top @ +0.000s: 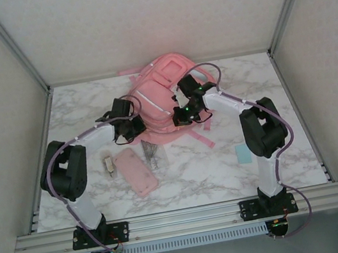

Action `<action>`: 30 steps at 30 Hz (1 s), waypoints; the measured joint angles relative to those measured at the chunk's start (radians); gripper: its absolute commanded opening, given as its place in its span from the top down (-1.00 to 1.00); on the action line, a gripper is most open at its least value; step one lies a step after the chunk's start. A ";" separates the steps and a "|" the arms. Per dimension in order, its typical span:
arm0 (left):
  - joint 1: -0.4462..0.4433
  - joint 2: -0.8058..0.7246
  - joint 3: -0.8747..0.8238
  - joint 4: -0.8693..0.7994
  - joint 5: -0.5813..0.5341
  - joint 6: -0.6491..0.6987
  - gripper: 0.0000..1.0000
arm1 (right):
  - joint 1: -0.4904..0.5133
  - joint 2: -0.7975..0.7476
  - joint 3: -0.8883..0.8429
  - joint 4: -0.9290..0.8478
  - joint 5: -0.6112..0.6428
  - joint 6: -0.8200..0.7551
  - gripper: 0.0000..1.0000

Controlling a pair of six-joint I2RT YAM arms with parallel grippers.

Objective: Pack the student bag

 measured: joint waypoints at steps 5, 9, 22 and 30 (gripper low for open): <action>-0.050 0.006 0.000 0.060 0.013 -0.068 1.00 | 0.047 0.007 0.001 -0.024 0.042 -0.001 1.00; -0.100 0.006 0.007 0.079 0.019 -0.101 1.00 | 0.064 0.007 0.001 -0.023 0.049 0.010 1.00; -0.132 -0.005 -0.006 0.144 0.016 -0.168 0.95 | 0.065 0.003 0.000 0.058 0.029 0.159 0.52; -0.164 -0.084 -0.007 0.091 0.013 -0.105 0.34 | 0.063 -0.135 -0.120 0.122 0.065 0.182 0.19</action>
